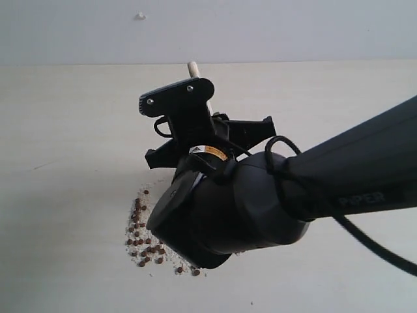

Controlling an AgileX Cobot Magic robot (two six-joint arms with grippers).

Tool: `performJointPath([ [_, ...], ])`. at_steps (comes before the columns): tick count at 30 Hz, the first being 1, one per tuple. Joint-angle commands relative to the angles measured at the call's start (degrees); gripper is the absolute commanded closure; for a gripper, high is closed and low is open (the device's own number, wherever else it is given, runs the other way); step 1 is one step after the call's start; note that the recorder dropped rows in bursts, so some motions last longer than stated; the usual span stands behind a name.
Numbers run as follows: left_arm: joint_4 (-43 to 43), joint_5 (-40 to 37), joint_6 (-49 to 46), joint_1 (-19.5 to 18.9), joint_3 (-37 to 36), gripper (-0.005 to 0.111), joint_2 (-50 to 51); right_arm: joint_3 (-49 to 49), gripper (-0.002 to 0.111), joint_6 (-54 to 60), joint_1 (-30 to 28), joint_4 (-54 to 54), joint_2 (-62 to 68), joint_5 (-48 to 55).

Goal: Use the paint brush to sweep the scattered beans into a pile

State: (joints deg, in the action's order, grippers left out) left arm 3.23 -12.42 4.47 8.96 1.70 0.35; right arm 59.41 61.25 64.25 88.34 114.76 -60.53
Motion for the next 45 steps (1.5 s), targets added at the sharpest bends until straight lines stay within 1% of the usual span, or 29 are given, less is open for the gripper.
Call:
performJointPath([
  [1, 0.48, 0.12, 0.17, 0.32, -0.12, 0.107, -0.35, 0.33, 0.108, 9.9, 0.4, -0.17, -3.95, -1.78],
  [4, 0.48, 0.12, 0.17, 0.32, -0.12, 0.107, -0.35, -0.13, 0.108, 13.65, 0.4, -1.55, -6.59, 2.37],
  [7, 0.48, 0.12, 0.17, 0.32, -0.12, 0.107, -0.35, -2.19, 0.108, 12.66, 0.4, -3.68, -10.31, 4.6],
  [10, 0.48, 0.12, 0.17, 0.32, -0.12, 0.107, -0.35, -6.91, 0.108, 6.84, 0.4, -6.85, -15.13, 6.41],
  [13, 0.48, 0.12, 0.17, 0.32, -0.12, 0.107, -0.35, -13.17, 0.108, -1.79, 0.4, -13.57, -20.83, 12.71],
  [14, 0.48, 0.12, 0.17, 0.32, -0.12, 0.107, -0.35, -15.49, 0.108, -5.87, 0.4, -17.67, -22.57, 15.42],
  [15, 0.48, 0.12, 0.17, 0.32, -0.12, 0.107, -0.35, -19.55, 0.108, -14.11, 0.4, -28.83, -24.99, 18.64],
  [16, 0.48, 0.12, 0.17, 0.32, -0.12, 0.107, -0.35, -21.47, 0.108, -19.75, 0.4, -35.46, -25.93, 20.19],
  [17, 0.48, 0.12, 0.17, 0.32, -0.12, 0.107, -0.35, -24.2, 0.108, -29.37, 0.4, -46.31, -26.77, 21.83],
  [18, 0.48, 0.12, 0.17, 0.32, -0.12, 0.107, -0.35, -25.28, 0.108, -36.83, 0.4, -54.39, -26.77, 22.08],
  [19, 0.48, 0.12, 0.17, 0.32, -0.12, 0.107, -0.35, -26.04, 0.108, -47.62, 0.4, -66.27, -26.54, 23.1],
  [20, 0.48, 0.12, 0.17, 0.32, -0.12, 0.107, -0.35, -26.04, 0.108, -51.65, 0.4, -71.21, -26.25, 23.63],
  [21, 0.48, 0.12, 0.17, 0.32, -0.12, 0.107, -0.35, -26.04, 0.108, -62.82, 0.4, -84.15, -25.32, 23.59],
  [22, 0.48, 0.12, 0.17, 0.32, -0.12, 0.107, -0.35, -26.04, 0.108, -69.82, 0.4, -92.33, -24.59, 22.04],
  [23, 0.48, 0.12, 0.17, 0.32, -0.12, 0.107, -0.35, -26.04, 0.108, -72.4, 0.4, -94.86, -23.75, 20.44],
  [25, 0.48, 0.12, 0.17, 0.32, -0.12, 0.107, -0.35, -26.04, 0.108, -73.94, 0.4, -92.53, -21.17, 16.47],
  [28, 0.48, 0.12, 0.17, 0.32, -0.12, 0.107, -0.35, -26.04, 0.108, -81.14, 0.4, -83.73, -15.0, 6.59],
  [30, 0.48, 0.12, 0.17, 0.32, -0.12, 0.107, -0.35, -26.04, 0.108, -82.24, 0.4, -79.99, -11.02, 2.45],
  [34, 0.48, 0.12, 0.17, 0.32, -0.12, 0.107, -0.35, -26.04, 0.108, -82.37, 0.4, -76.85, -8.1, 1.43],
  [38, 0.48, 0.12, 0.17, 0.32, -0.12, 0.107, -0.35, -26.04, 0.108, -82.37, 0.4, -73.37, -7.95, 0.97],
  [45, 0.48, 0.12, 0.17, 0.32, -0.12, 0.107, -0.35, -25.9, 0.108, -84.13, 0.4, -75.33, -7.95, 2.23],
])
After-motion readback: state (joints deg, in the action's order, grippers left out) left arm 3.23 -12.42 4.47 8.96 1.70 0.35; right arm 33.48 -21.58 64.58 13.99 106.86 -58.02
